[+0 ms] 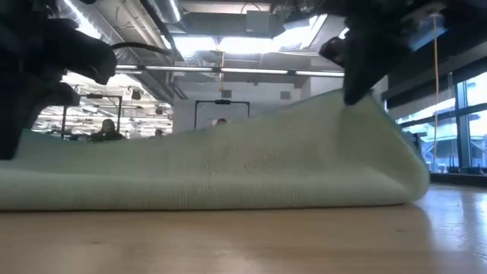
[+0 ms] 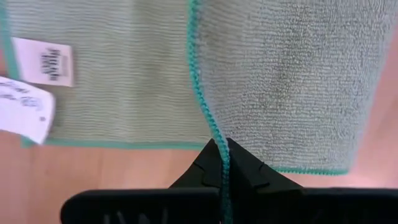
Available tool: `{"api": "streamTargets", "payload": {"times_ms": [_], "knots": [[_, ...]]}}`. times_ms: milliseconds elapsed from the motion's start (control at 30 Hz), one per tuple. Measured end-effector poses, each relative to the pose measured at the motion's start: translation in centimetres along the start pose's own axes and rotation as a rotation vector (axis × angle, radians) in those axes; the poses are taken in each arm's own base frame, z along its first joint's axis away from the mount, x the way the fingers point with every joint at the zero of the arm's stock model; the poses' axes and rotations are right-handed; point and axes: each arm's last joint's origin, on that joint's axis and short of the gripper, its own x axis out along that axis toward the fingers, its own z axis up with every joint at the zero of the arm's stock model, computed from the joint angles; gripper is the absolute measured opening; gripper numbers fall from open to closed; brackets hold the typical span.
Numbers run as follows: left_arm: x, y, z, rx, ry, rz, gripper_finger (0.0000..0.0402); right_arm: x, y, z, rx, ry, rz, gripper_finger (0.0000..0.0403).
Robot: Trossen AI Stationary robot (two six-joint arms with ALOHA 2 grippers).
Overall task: Fold microfiber towels
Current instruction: Fold the green towel
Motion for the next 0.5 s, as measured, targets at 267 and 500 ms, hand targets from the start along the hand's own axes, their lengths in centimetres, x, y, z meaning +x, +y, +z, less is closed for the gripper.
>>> {"api": "streamTargets", "payload": {"times_ms": [267, 500], "knots": [[-0.1, 1.4, 0.2, -0.048, -0.005, 0.128, 0.0000, 0.6, -3.6, 0.2, 0.030, 0.015, -0.055, 0.0011], [-0.2, 2.4, 0.6, -0.073, -0.039, 0.225, 0.0000, 0.9, -6.7, 0.2, 0.052, 0.023, -0.095, 0.0011]]}}
